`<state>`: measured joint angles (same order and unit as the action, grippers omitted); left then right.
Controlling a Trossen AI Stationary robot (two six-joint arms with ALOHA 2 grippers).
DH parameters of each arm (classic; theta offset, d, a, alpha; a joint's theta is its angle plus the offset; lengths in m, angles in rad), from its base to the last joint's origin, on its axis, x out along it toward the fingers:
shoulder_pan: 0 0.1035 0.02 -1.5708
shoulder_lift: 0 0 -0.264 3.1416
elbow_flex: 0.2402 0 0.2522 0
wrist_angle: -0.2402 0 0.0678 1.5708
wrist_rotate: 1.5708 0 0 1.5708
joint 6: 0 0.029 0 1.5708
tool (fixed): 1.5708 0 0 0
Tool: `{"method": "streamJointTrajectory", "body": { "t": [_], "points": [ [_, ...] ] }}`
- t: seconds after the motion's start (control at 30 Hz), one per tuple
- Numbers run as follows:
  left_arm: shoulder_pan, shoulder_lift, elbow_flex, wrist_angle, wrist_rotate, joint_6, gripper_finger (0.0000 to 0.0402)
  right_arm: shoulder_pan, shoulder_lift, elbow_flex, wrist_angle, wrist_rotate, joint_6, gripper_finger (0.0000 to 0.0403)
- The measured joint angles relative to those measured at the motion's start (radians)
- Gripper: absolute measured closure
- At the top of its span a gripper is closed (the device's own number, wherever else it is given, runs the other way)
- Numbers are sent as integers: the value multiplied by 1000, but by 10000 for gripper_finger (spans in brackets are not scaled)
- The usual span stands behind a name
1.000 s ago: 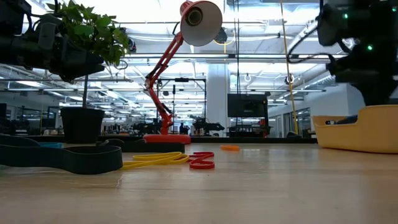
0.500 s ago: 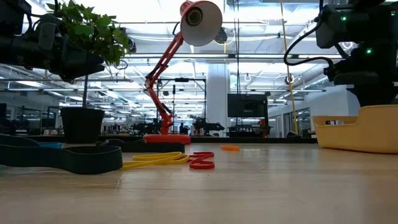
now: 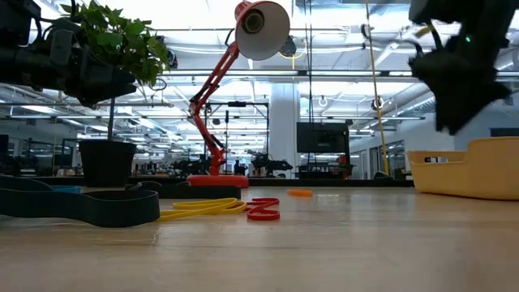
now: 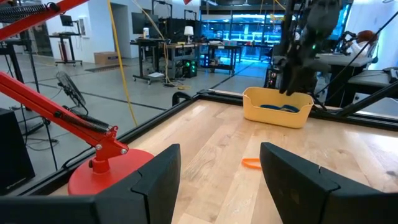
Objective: Pick and place rubber bands into bin
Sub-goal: Put the orange rubber band into the yellow bin
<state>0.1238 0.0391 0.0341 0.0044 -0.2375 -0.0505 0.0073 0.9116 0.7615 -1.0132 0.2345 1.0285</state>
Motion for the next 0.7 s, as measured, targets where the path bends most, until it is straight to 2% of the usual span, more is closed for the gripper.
{"method": "streamJointTrajectory", "body": {
  "t": [0.2,0.33,0.43,0.57,0.7],
  "points": [
    [0,0,0,0,1,-7,174,0,-48,4,483,1,-280,242],
    [0,0,0,0,1,-11,174,1,-30,5,881,1,-520,241],
    [0,0,0,0,1,-12,174,8,7,5,1079,1,-665,242],
    [0,0,0,0,2,-28,174,36,68,7,1173,22,-847,249],
    [0,0,0,0,4,-55,174,47,145,30,1134,131,-898,259]
  ]
}}
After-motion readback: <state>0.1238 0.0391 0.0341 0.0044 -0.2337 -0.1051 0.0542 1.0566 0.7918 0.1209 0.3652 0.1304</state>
